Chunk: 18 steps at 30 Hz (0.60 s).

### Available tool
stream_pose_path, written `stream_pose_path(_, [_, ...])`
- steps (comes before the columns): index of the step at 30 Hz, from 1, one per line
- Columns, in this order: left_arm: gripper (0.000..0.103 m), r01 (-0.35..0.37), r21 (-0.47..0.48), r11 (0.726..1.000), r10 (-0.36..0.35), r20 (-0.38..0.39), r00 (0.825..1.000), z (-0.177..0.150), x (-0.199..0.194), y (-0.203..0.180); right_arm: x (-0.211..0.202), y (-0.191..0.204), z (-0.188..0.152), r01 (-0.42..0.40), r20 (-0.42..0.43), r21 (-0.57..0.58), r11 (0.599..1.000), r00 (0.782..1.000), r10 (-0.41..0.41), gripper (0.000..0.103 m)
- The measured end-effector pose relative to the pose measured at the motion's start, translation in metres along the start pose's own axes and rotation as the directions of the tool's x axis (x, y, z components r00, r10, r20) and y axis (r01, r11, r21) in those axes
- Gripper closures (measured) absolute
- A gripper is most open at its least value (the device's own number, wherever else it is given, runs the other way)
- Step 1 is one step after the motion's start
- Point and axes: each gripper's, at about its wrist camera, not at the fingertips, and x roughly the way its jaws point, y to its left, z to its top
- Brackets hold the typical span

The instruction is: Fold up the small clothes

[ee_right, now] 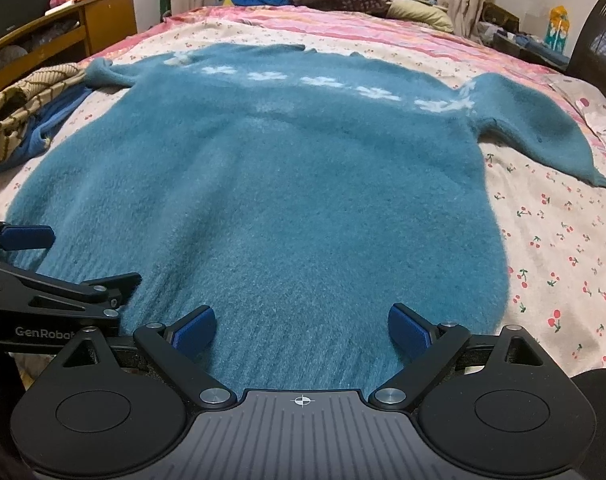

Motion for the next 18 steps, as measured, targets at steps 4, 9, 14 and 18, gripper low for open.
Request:
stream_pose_path(4, [0.0,-0.005,0.004,1.0,0.005,0.019,1.0,0.002,-0.005,0.0,-0.003,-0.003,0.0,-0.01,0.017,0.012,1.0,1.0,0.01,0.009])
stream_pose_path(9, [0.0,0.004,-0.009,1.0,-0.004,0.024,1.0,0.007,-0.009,0.002,-0.006,-0.007,0.002,-0.026,0.036,0.031,0.999,0.999,0.025,0.009])
stream_pose_path(14, [0.0,0.013,-0.017,1.0,-0.012,0.033,0.999,0.013,-0.013,0.003,-0.009,-0.01,0.006,-0.03,0.041,0.047,0.998,0.999,0.028,0.009])
stream_pose_path(18, [0.0,0.014,-0.014,1.0,-0.013,0.047,0.999,0.021,-0.021,0.005,-0.013,-0.014,0.012,-0.037,0.054,0.075,0.997,0.998,0.033,0.01])
